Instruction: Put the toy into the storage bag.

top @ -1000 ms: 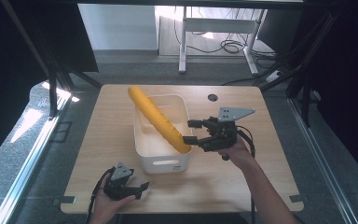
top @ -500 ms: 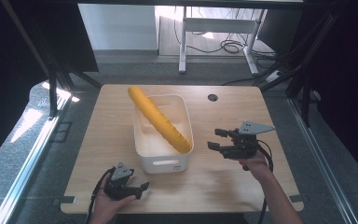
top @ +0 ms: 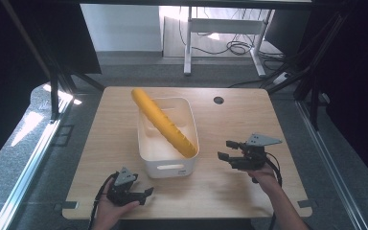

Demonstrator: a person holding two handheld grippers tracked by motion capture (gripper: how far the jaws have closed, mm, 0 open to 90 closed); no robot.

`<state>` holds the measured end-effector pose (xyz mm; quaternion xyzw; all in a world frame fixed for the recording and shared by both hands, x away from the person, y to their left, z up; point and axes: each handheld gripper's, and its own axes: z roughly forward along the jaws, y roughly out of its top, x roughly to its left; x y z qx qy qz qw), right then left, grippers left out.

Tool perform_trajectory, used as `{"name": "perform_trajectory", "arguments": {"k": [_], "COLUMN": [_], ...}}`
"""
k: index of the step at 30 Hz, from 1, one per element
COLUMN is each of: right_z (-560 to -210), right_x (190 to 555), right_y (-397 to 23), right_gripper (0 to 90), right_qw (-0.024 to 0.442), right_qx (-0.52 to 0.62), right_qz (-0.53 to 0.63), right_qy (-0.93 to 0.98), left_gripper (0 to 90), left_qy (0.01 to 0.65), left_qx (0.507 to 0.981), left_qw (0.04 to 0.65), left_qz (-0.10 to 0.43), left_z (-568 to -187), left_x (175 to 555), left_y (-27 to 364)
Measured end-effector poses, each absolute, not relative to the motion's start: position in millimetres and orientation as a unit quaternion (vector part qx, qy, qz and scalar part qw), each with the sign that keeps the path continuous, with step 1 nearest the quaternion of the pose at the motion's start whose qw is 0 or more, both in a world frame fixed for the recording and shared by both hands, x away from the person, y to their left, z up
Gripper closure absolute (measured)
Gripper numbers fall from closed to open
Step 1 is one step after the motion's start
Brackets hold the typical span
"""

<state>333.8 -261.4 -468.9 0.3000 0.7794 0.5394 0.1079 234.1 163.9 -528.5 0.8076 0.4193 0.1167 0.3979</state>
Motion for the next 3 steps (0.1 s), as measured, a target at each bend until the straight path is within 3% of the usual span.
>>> {"name": "perform_trajectory", "arguments": {"k": [3], "right_z": [-477.1], "right_x": [331.2], "right_y": [-261.5], "right_gripper": [33.1], "right_qw": [0.110], "right_qx": [0.310], "right_qz": [0.524], "right_qy": [0.785], "left_gripper": [19.6], "left_qy": [0.418], "left_qx": [0.809], "left_qw": [0.395], "left_qz": [0.115], "left_z": [-529.1], "left_x": [234.8], "left_y": [163.4]}}
